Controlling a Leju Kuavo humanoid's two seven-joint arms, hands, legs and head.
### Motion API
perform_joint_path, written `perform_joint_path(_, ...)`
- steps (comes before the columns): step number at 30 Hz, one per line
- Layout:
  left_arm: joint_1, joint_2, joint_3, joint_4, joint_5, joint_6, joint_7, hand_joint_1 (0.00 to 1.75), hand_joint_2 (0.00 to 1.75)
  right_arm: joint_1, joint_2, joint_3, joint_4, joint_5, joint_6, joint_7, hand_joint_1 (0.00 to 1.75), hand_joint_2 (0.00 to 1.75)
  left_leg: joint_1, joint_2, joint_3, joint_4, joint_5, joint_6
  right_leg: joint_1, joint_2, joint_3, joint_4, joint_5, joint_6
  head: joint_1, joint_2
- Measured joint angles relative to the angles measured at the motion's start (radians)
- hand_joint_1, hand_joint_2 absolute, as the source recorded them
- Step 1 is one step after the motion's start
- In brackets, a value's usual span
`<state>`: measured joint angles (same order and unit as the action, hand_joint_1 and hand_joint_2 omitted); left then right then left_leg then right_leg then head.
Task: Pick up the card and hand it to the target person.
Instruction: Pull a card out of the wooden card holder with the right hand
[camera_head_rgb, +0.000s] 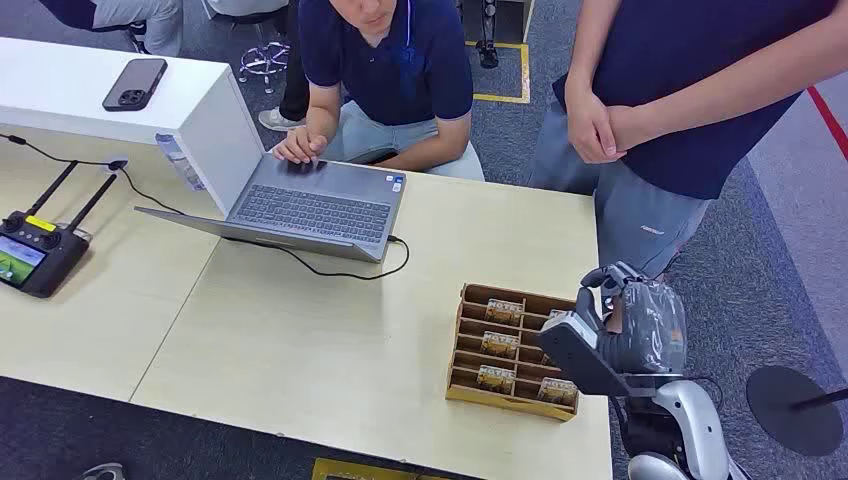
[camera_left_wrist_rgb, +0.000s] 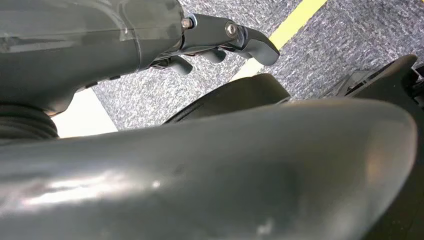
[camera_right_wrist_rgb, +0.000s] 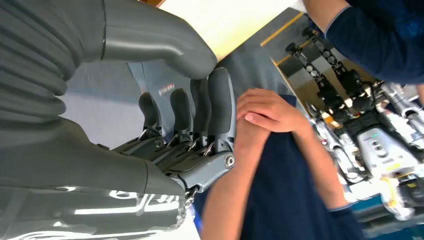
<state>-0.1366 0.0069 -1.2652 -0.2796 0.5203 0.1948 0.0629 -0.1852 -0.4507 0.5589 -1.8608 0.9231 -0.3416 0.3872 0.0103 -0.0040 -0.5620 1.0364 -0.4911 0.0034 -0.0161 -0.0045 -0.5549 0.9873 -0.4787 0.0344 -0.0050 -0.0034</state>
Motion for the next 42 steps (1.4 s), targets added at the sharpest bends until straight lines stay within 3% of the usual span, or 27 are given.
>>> perform_joint_path(10,-0.003,0.000,0.000,0.000,-0.009,0.002,0.013,0.00,0.00,-0.025,0.007,0.096,0.010,0.187,0.089,0.021,0.79,1.75,0.000,0.000,-0.001,0.000,0.000,0.000,0.000,0.000,0.000,0.000,0.000,0.000,0.000,0.000)
perform_joint_path(16,-0.005,0.000,0.000,0.000,-0.017,0.002,0.017,0.00,0.00,-0.057,0.020,0.153,0.040,0.226,0.113,0.025,1.05,1.75,0.000,0.000,-0.001,0.000,0.000,0.000,0.000,0.000,0.000,0.000,0.000,0.000,0.000,0.000)
perform_joint_path(25,-0.005,0.000,0.000,0.000,-0.017,-0.001,0.018,0.00,0.00,-0.079,0.023,0.190,0.083,0.231,0.131,0.038,1.23,1.75,0.000,0.000,-0.001,0.000,0.000,0.000,0.000,0.000,0.000,0.000,0.000,0.000,0.000,0.000)
perform_joint_path(27,-0.005,0.000,0.000,0.000,-0.017,-0.002,0.018,0.00,0.00,-0.084,0.023,0.195,0.094,0.230,0.134,0.045,1.17,1.75,0.000,0.000,-0.001,0.000,0.000,0.000,0.000,0.000,0.000,0.000,0.000,0.000,0.000,0.000)
perform_joint_path(34,-0.005,0.000,0.000,0.000,-0.018,-0.005,0.017,0.00,0.00,-0.090,0.017,0.199,0.134,0.220,0.141,0.067,0.69,1.75,0.000,0.000,0.000,0.000,0.000,0.000,0.000,0.000,0.000,0.000,0.000,0.000,0.000,0.000)
perform_joint_path(39,-0.005,0.000,0.000,0.000,-0.018,-0.006,0.018,0.00,0.00,-0.091,0.012,0.197,0.162,0.211,0.135,0.075,0.65,1.75,0.000,0.000,0.000,0.000,0.000,0.000,0.000,0.000,0.000,0.000,0.000,0.000,0.000,0.000)
perform_joint_path(42,-0.005,0.000,0.000,0.000,-0.018,-0.006,0.018,0.00,0.00,-0.091,0.008,0.195,0.176,0.206,0.129,0.080,0.72,1.75,0.000,0.000,0.000,0.000,0.000,0.000,0.000,0.000,0.000,0.000,0.000,0.000,0.000,0.000)
